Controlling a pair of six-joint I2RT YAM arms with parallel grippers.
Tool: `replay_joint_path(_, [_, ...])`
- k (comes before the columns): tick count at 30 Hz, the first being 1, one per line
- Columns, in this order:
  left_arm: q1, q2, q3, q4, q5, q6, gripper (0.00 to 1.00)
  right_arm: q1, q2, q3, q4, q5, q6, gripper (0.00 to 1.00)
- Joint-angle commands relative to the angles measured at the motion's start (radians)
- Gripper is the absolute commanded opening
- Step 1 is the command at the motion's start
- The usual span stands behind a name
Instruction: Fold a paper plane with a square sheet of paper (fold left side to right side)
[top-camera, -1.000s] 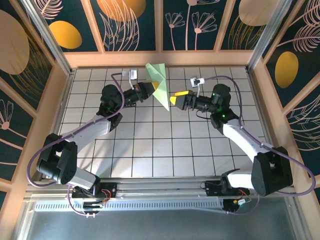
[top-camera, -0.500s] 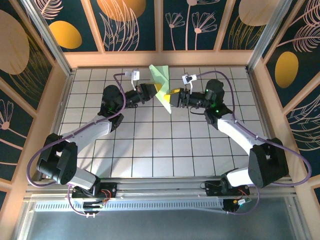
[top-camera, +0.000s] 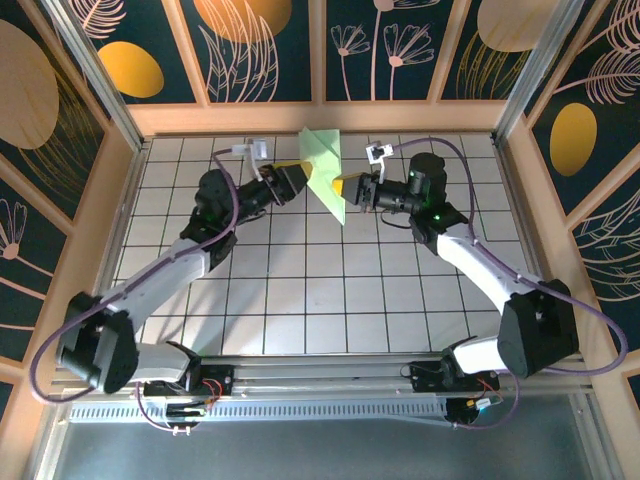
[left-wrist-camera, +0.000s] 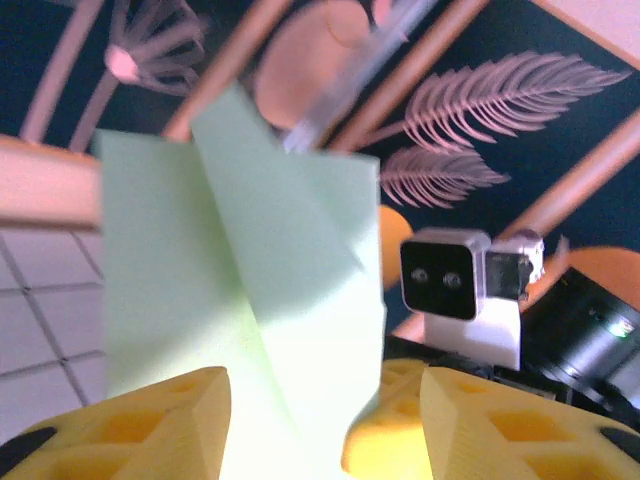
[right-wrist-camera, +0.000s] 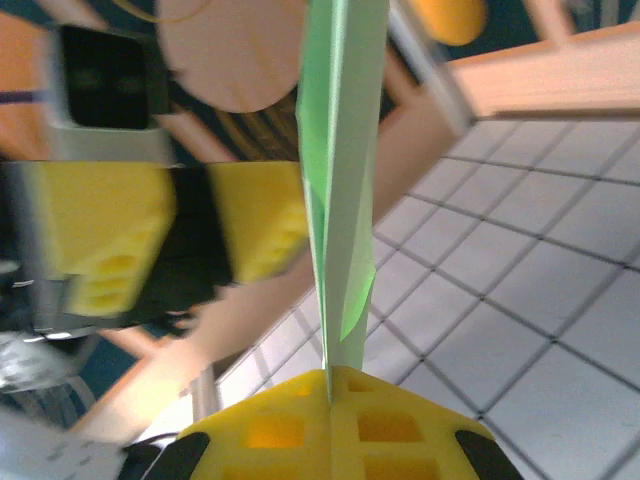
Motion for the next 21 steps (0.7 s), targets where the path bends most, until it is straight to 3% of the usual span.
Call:
replay_joint_path(1, [-0.002,-0.126,-0.049,-0.138,-0.283,0.135,0.59,0.059,-0.048,0.098,-0.28,0.344,-0.192,0.0])
replay_joint_path(6, [-0.002,-0.256,-0.091,-0.304,-0.527,0.202,0.62,0.283,0.052,0.263,-0.608,1.122,-0.356,0.0])
replay_joint_path(11, [-0.002,-0.337,-0.108,-0.428,-0.736,0.218,0.63,0.403,0.267,0.432,-0.856,1.559,-0.375,0.0])
replay_joint_path(15, [-0.002,-0.395,-0.136,-0.457,-0.839,0.216,0.63,0.458,0.428,0.517,-0.984,1.697,-0.342,0.0])
replay_joint_path(21, [-0.001,-0.418,-0.158,-0.469,-0.886,0.208,0.64,0.5,0.626,0.596,-1.128,1.698,-0.247,0.0])
